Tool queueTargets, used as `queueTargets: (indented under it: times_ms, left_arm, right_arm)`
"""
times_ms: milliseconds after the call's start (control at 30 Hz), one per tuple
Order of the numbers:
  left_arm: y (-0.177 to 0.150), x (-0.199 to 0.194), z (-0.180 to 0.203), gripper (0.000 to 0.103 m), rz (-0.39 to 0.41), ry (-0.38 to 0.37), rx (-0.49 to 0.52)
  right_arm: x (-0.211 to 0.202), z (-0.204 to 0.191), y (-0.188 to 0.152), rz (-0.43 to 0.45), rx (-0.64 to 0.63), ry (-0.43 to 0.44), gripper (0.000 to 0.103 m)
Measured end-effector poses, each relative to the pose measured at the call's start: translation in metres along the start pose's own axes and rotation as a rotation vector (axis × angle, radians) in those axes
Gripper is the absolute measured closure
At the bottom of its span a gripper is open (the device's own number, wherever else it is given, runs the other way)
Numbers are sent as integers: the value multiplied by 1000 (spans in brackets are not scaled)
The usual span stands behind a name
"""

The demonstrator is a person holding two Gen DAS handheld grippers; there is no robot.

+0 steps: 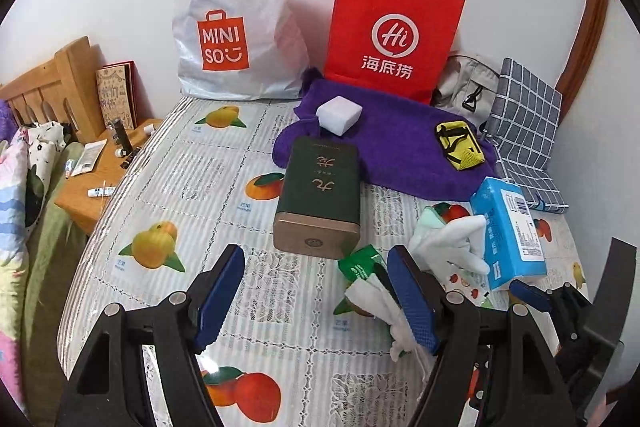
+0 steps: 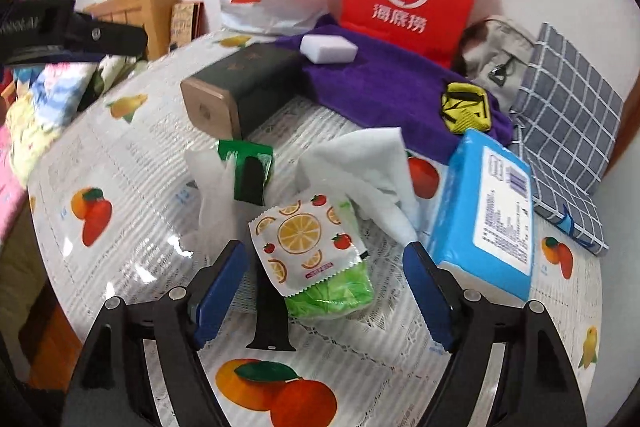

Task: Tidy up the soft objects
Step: 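Reach down and grasp the orange-slice snack packet with the right tool, then lift the snack packet up off the bed with the right tool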

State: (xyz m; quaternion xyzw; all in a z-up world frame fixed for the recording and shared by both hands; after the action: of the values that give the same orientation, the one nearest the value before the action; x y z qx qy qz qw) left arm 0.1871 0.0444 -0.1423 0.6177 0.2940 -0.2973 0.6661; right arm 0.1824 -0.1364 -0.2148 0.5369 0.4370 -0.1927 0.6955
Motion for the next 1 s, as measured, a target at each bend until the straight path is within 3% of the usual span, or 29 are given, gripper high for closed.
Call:
queueTargets:
  times_ms: [533, 733, 1000]
  left_arm:
    - [-2, 23, -8, 31, -31, -30, -21]
    - [-5, 26, -8, 31, -43, -28, -21]
    - [-11, 26, -4, 31, -54, -21, -13]
  right_arm:
    - [38, -8, -7, -84, -81, -26, 23]
    - [32, -6, -5, -67, -38, 16, 43]
    - [8, 6, -4, -16, 51, 79, 52]
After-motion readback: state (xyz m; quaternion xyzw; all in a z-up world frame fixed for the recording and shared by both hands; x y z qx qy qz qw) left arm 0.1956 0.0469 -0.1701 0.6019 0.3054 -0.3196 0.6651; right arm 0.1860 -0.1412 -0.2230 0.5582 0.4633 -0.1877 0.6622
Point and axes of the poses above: each gripper's, at about its wrist camera, not at the fingertips, and x roughly the way its jaws point, z to its right, y to its top, the point moved 10 cm from there along x, roughly the way its jaws point, and after that the axes turned 5 degrees about x, right-handed, at the moved point
